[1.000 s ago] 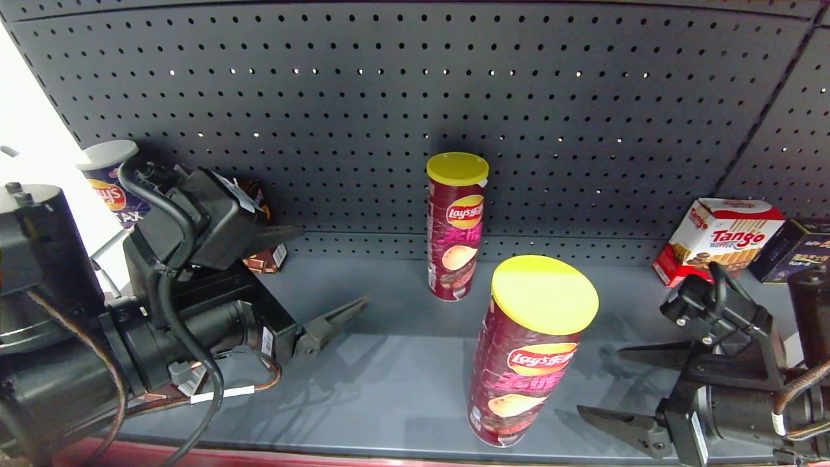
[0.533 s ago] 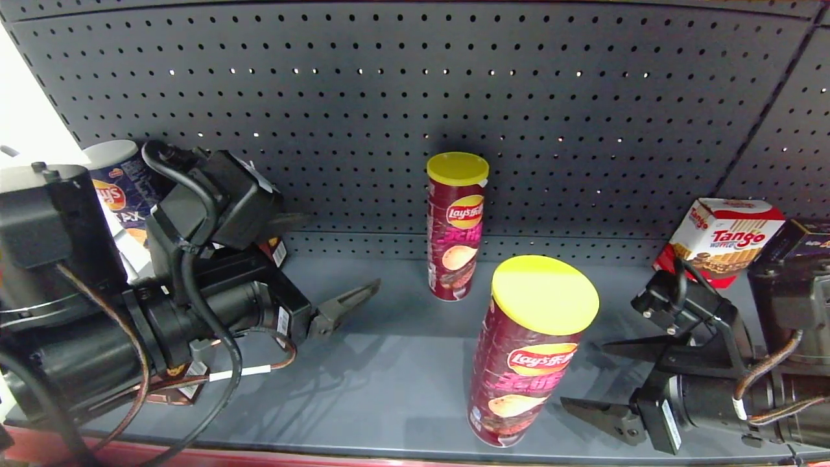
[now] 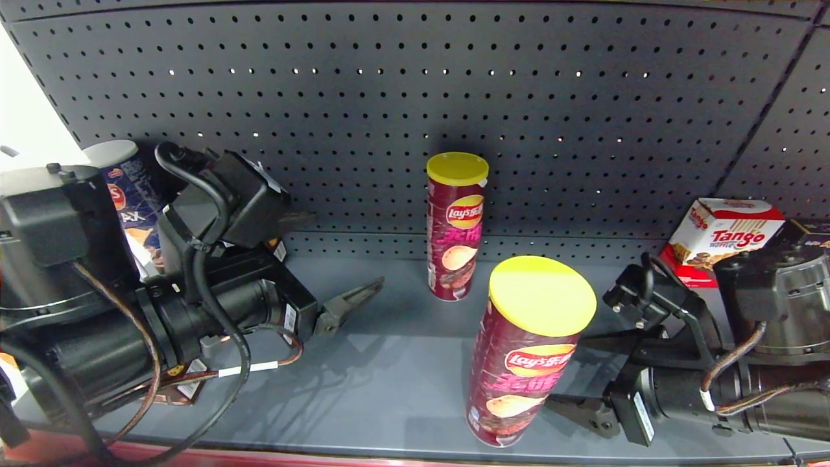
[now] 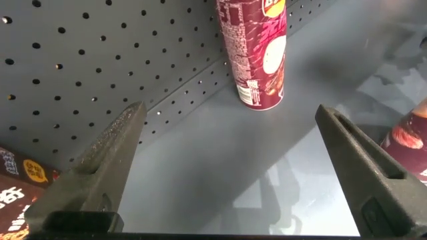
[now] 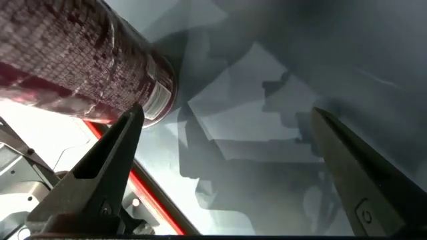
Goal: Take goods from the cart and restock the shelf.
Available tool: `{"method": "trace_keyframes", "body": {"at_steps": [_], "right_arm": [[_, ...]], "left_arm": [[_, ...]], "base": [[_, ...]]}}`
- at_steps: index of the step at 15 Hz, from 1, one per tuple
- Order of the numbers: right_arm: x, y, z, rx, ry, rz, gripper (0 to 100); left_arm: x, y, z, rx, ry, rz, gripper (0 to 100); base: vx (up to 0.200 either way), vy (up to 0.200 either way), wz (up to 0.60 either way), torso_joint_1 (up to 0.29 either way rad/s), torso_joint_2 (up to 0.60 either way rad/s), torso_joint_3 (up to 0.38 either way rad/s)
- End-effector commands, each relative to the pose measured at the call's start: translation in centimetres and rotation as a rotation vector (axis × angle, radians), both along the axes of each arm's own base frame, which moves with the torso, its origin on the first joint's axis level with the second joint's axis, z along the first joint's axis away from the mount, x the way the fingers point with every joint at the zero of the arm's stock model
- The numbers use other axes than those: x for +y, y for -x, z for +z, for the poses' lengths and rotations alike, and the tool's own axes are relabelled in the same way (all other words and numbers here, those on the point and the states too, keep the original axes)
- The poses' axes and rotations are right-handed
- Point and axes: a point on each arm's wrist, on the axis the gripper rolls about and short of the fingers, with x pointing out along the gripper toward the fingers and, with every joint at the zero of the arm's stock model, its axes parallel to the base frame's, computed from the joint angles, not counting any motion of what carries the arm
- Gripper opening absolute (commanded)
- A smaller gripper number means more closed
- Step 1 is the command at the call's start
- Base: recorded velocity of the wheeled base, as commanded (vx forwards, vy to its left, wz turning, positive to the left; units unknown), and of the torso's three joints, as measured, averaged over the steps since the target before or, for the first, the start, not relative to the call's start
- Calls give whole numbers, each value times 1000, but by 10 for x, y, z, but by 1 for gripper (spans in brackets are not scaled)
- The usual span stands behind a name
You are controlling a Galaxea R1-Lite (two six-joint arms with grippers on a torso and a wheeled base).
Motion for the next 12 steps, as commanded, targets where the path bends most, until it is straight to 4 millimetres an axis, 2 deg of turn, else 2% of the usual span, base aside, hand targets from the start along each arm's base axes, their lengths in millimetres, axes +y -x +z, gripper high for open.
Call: {"method": "trace_keyframes", "body": {"at_steps": [1, 5, 8, 12], "right_arm": [[5, -1, -2, 7, 5, 15, 100], [7, 2, -2, 6, 5, 31, 100], [0, -3, 0, -3, 5, -16, 100], [3, -6, 2, -6, 2, -10, 100]], "left_arm": [[0, 0, -1, 3, -1, 0, 100], [0, 0, -2, 4, -2, 0, 100], [1, 0, -2, 5, -3, 1, 100], [1, 0, -1, 3, -1, 6, 100]], "base": [[0, 0, 0, 0, 0, 0], [0, 0, 0, 0, 0, 0], [0, 0, 0, 0, 0, 0], [0, 0, 0, 0, 0, 0]]}}
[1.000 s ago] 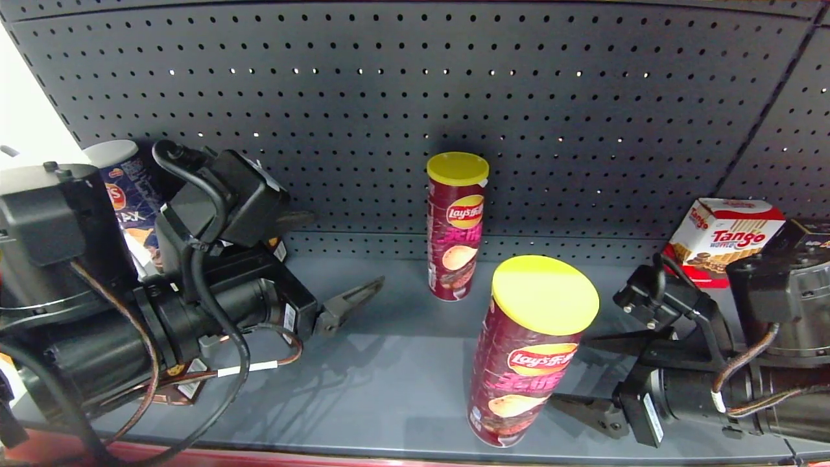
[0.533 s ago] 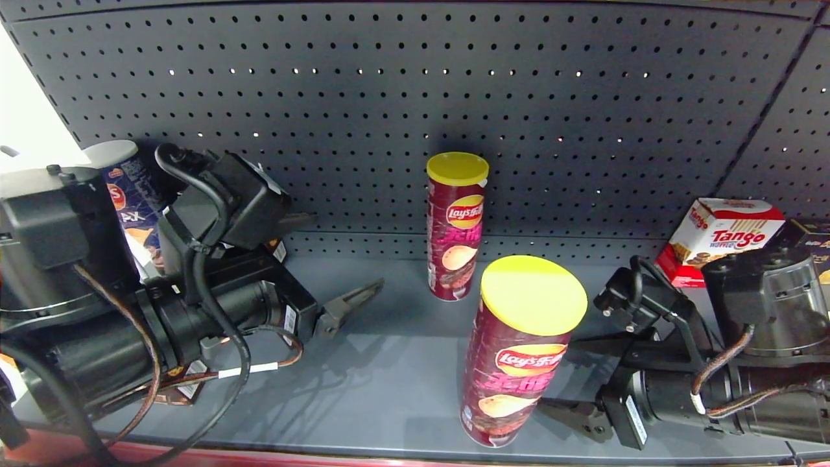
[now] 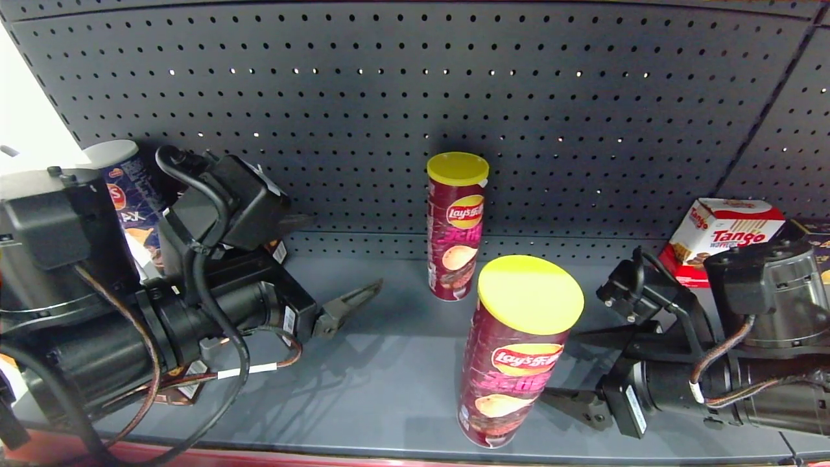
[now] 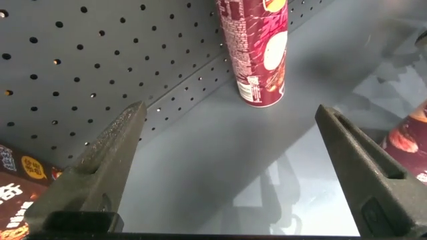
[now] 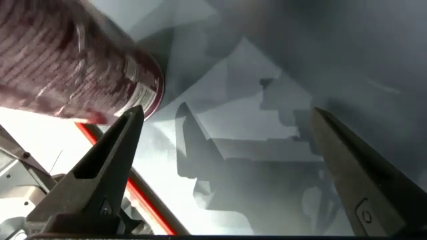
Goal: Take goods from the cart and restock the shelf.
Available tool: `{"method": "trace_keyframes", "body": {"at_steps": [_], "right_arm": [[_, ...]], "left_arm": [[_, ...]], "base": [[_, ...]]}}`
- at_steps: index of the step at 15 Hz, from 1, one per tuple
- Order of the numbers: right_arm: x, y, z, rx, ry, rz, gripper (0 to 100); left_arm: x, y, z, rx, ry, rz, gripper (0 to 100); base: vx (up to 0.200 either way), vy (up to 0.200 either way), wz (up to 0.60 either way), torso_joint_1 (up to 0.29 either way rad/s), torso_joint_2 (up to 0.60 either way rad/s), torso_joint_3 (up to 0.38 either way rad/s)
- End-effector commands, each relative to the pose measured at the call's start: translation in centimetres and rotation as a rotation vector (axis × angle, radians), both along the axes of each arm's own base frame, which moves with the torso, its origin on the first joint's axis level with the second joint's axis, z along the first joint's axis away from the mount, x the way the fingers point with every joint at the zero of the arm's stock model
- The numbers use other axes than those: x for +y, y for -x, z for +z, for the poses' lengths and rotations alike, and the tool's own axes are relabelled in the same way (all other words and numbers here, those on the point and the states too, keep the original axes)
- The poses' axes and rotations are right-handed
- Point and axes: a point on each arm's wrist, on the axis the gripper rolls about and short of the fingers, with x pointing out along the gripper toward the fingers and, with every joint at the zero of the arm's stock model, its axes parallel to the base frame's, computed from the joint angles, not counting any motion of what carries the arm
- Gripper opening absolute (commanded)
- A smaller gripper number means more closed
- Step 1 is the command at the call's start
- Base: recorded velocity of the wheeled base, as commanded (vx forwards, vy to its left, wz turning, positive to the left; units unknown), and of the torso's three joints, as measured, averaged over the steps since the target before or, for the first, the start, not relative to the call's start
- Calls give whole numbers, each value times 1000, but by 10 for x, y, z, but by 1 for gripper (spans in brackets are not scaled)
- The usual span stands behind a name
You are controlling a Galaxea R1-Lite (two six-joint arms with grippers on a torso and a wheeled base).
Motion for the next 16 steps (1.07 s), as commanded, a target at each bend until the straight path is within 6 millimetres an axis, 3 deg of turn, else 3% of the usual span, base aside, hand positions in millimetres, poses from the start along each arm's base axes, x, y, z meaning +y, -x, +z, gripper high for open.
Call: {"method": "trace_keyframes", "body": {"at_steps": [1, 16], "right_arm": [[4, -2, 0, 1, 1, 9, 100], [37, -15, 0, 5, 5, 80, 100]], "left_arm": [[0, 0, 0, 0, 0, 1, 100], [3, -1, 1, -12, 7, 13, 100]], "base": [[0, 0, 0, 0, 0, 0], [0, 0, 0, 0, 0, 0]]}}
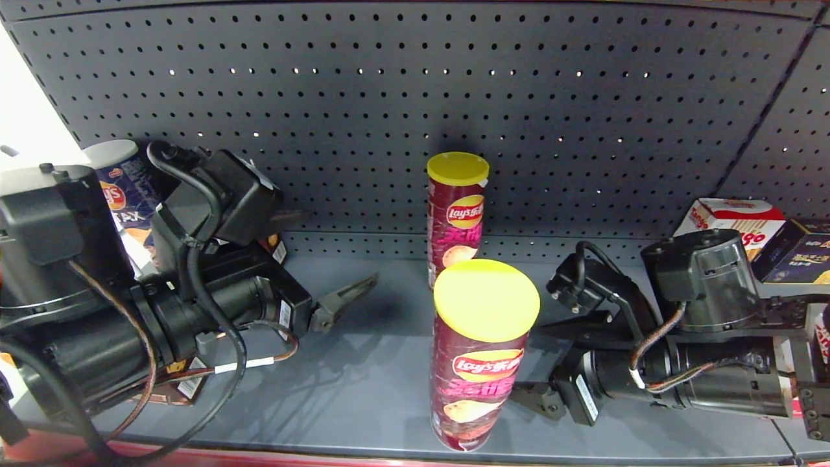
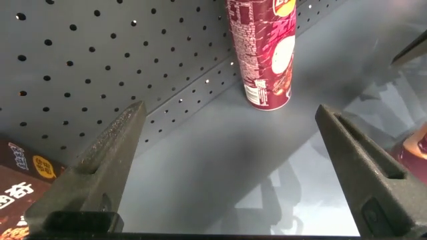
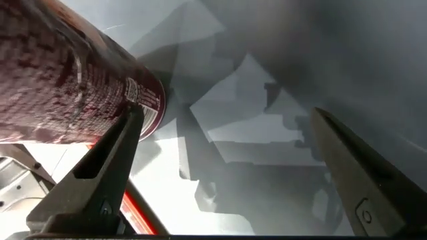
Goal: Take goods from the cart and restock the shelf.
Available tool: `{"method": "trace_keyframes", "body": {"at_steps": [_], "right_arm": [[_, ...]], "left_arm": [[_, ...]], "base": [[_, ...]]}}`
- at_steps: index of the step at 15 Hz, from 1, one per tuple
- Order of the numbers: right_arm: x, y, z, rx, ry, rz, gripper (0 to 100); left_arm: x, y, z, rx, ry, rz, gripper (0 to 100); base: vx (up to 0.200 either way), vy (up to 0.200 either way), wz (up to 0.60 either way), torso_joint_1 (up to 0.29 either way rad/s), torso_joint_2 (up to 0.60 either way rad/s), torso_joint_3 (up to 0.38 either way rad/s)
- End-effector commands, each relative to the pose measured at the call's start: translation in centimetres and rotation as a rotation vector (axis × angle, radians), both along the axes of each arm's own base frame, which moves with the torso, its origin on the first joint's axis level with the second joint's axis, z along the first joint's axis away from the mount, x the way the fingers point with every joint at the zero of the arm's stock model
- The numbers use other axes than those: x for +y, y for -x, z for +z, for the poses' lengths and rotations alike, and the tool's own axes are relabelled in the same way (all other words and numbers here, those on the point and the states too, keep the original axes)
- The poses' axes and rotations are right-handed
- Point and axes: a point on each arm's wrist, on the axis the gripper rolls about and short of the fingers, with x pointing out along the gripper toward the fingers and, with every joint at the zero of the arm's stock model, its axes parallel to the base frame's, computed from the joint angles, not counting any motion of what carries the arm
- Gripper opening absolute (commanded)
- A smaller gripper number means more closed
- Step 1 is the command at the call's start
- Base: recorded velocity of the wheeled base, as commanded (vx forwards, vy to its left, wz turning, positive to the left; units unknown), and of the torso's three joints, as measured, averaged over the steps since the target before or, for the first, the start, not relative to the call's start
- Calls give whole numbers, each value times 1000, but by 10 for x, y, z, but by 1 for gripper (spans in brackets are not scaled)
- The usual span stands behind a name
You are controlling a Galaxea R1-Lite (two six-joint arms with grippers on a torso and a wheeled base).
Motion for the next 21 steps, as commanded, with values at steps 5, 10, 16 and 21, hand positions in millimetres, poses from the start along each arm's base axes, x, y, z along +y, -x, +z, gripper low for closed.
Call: {"method": "trace_keyframes", "body": {"at_steps": [5, 10, 16, 21], "right_arm": [[-4, -3, 4, -22, -19, -23, 100], [-61, -10, 55, -190, -147, -238, 100], [-147, 47, 109, -489, -256, -554, 100], [-166, 117, 87, -625, -270, -685, 100]], "left_arm": [[0, 0, 0, 0, 2, 0, 100], [8, 11, -2, 0, 1, 5, 100], [31, 38, 4, -44, 32, 43, 100], [46, 64, -5, -52, 36, 42, 100]], "base": [[0, 0, 0, 0, 0, 0], [0, 0, 0, 0, 0, 0], [0, 0, 0, 0, 0, 0], [0, 0, 0, 0, 0, 0]]}}
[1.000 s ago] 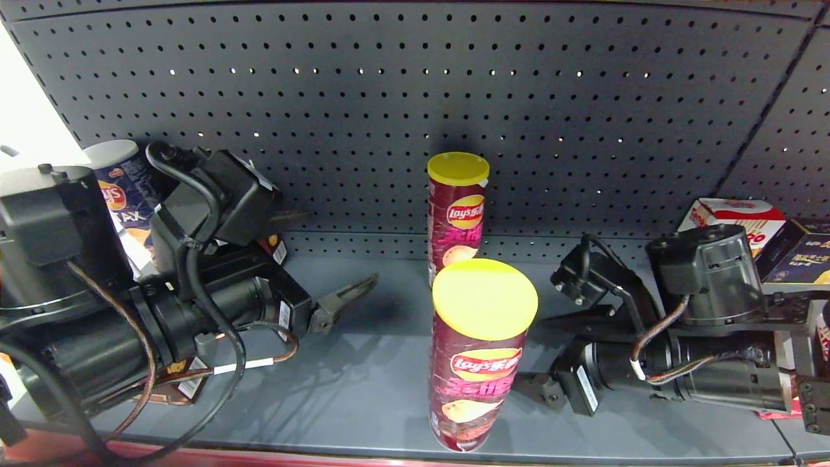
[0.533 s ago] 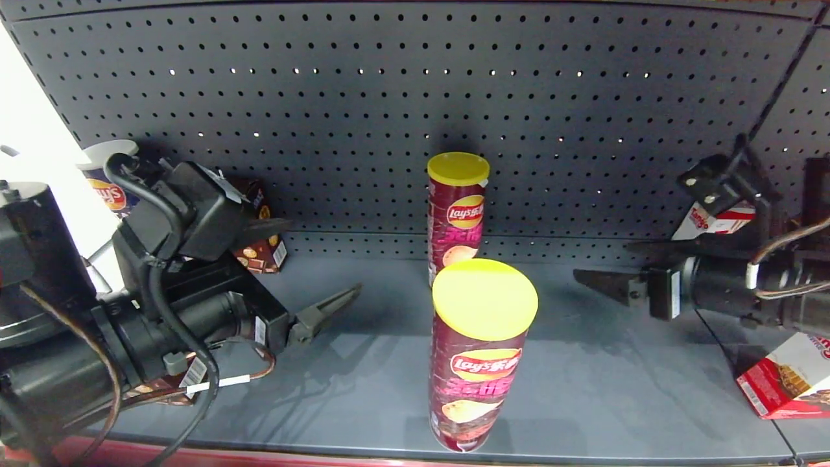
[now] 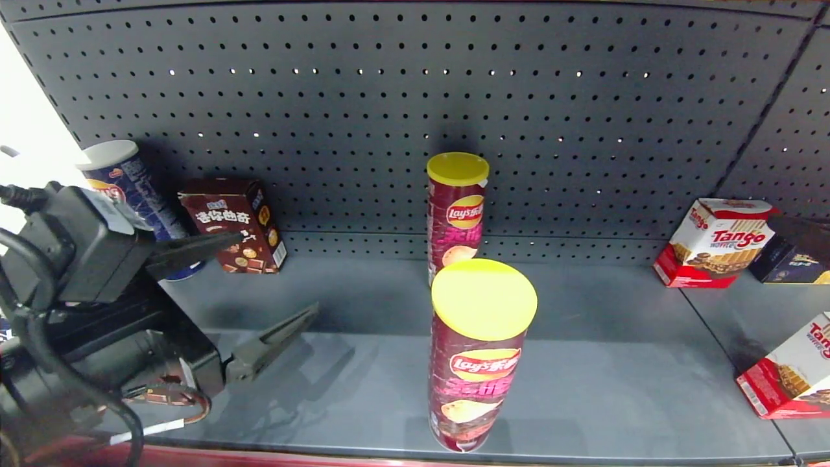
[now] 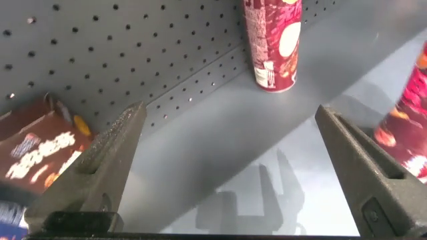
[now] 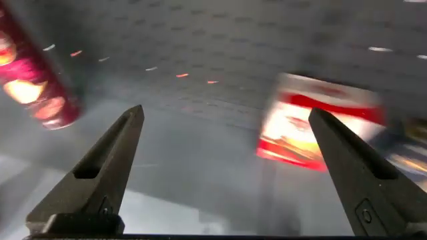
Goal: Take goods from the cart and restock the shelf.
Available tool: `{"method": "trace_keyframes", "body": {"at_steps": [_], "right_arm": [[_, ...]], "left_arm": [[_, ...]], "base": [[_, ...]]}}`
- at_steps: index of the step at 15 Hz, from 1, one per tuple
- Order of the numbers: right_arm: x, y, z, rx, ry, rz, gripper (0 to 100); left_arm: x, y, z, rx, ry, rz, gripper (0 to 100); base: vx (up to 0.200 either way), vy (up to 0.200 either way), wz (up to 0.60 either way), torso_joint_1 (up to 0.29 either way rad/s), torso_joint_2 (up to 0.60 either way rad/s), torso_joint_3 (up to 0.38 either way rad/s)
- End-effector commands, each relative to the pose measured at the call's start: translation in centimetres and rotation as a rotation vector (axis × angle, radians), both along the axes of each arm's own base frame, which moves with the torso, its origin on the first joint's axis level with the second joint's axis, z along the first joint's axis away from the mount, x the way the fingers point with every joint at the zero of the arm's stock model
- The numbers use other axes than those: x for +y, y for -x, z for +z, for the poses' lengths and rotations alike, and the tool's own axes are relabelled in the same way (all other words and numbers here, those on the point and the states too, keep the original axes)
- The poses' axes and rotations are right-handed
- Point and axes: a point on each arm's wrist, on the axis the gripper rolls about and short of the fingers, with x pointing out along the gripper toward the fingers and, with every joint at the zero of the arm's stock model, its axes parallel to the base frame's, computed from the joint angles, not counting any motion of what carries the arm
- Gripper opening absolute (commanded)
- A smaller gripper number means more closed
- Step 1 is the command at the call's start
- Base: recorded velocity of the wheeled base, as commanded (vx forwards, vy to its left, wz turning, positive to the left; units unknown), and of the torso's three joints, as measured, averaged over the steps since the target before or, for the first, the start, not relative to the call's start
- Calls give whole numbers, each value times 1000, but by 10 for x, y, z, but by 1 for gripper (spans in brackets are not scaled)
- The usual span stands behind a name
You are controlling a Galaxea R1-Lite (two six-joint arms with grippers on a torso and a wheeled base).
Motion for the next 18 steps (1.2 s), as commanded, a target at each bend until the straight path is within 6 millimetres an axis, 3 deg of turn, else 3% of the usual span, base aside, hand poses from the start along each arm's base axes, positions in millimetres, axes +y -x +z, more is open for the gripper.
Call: {"method": "trace_keyframes", "body": {"at_steps": [1, 3, 5, 6, 7, 12, 13, 18], "right_arm": [[-7, 49, -10, -99, -9, -55, 100], [-13, 83, -31, -141, -5, -138, 100], [-13, 104, -55, -144, -4, -139, 100], [-13, 104, -55, -144, -4, -139, 100], [-13, 124, -88, -153, -4, -138, 100], [-13, 147, -179, -149, -16, -135, 100], [-13, 147, -190, -61, -33, -134, 100], [-13, 147, -199, 33, -71, -114, 100]], "left_arm": [[8, 15, 0, -26, 14, -1, 100], [14, 25, -5, -29, 18, 7, 100], [17, 29, -7, -29, 18, 8, 100], [17, 29, -7, -29, 18, 8, 100], [17, 30, -7, -32, 19, 8, 100], [18, 32, -6, -41, 22, 4, 100], [18, 33, -6, -43, 22, 2, 100], [18, 34, -9, -37, 17, 1, 100]], "base": [[0, 0, 0, 0, 0, 0], [0, 0, 0, 0, 0, 0], [0, 0, 0, 0, 0, 0], [0, 0, 0, 0, 0, 0], [0, 0, 0, 0, 0, 0], [0, 0, 0, 0, 0, 0], [0, 0, 0, 0, 0, 0], [0, 0, 0, 0, 0, 0]]}}
